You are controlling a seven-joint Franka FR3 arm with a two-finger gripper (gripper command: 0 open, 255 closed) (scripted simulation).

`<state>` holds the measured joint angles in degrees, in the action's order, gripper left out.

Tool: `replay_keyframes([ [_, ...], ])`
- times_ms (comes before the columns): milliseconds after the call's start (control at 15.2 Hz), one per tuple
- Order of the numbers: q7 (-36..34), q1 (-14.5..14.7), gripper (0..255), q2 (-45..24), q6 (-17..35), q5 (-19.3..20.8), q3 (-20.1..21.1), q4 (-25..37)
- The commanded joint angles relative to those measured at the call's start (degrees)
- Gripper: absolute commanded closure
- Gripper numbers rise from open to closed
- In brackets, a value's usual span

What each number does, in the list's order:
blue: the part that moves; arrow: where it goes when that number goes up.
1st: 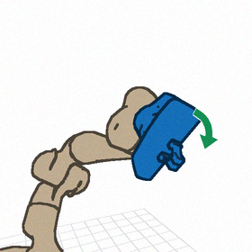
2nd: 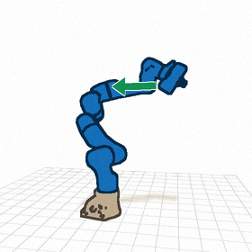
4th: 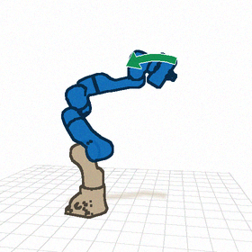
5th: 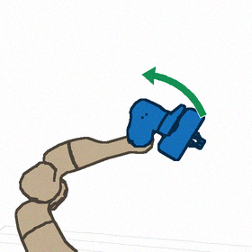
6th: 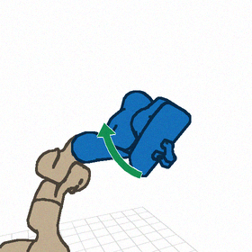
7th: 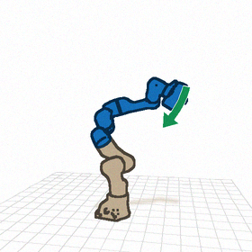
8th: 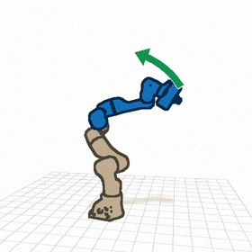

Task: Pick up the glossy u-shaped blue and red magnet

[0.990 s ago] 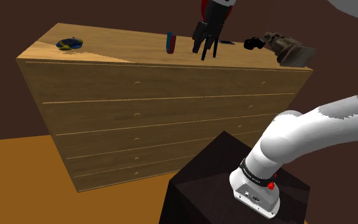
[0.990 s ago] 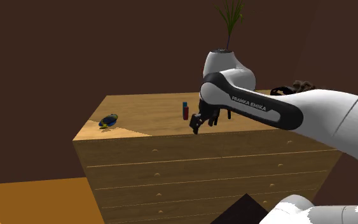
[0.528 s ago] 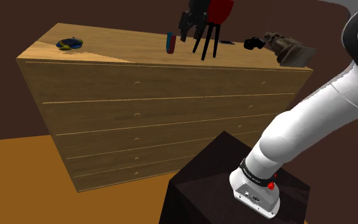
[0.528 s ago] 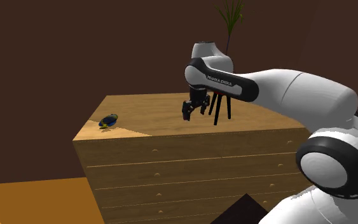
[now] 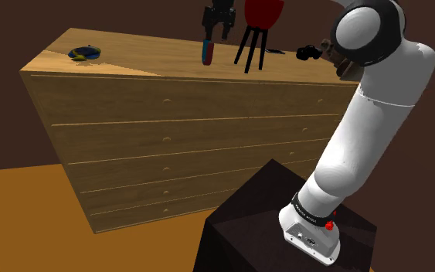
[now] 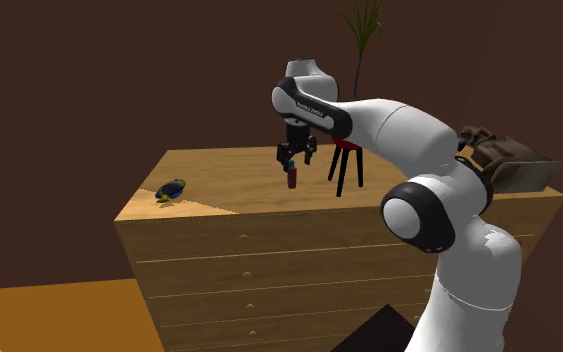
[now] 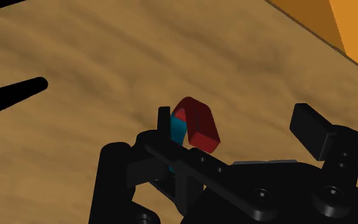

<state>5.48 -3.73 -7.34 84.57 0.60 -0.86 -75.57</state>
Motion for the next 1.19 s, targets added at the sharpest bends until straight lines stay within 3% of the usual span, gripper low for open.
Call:
replay_keyframes([
  [0, 0.4, -0.4, 0, -6.9, -4.0, -0.1, -0.3, 9.7],
  [66, 0.6, -0.7, 0, -11.1, -6.6, -0.2, -0.5, 16.0],
  [132, 0.6, -0.7, 0, -11.3, -6.7, -0.2, -0.5, 16.3],
  [594, 0.5, -0.6, 0, -7.4, 1.3, -0.1, -0.5, 4.4],
  [726, 0.5, -0.6, 0, -7.4, 1.3, -0.1, -0.5, 4.3],
  [792, 0.5, -0.7, 255, -7.3, 1.5, -0.1, -0.5, 3.9],
  [1122, 0.5, -0.7, 255, -7.4, 1.4, -0.1, -0.5, 4.3],
])
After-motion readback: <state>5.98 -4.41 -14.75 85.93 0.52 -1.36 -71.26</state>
